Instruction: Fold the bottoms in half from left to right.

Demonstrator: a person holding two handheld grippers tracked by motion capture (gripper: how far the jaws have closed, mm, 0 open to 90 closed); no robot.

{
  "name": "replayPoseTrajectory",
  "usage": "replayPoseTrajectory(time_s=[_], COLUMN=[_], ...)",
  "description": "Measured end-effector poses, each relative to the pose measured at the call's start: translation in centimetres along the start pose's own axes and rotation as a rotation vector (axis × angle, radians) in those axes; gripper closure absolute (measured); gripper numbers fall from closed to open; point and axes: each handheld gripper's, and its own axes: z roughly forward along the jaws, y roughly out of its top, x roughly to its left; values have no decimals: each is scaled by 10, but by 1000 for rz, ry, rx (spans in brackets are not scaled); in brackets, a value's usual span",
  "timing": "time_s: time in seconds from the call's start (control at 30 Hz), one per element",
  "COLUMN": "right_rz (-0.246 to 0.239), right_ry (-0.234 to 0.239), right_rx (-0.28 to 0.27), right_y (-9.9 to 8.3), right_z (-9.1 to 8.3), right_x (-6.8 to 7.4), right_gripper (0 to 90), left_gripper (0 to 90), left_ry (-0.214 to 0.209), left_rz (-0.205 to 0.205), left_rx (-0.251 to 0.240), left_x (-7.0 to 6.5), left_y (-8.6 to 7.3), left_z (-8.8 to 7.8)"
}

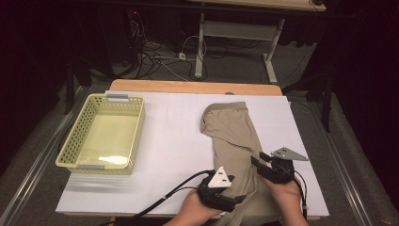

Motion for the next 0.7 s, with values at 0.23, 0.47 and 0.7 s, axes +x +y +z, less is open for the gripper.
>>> replayPoseTrajectory(time_s=[0.23,0.47,0.7], right_rz=[-16,-18,-51], right_ry=[0,-5,23], right_rx=[-30,-43,-47], right_y=[-27,-58,-72], right_z=[-40,-75,-80], right_x=[29,53,69], right_gripper=[541,538,542], left_gripper=[137,79,0], left_ry=[54,121,147], left_rz=[-76,-106,-78], left_rx=[-13,-22,-20], left_x=[10,17,26], left_y=[-27,-43,-52], left_z=[-57,-97,-102])
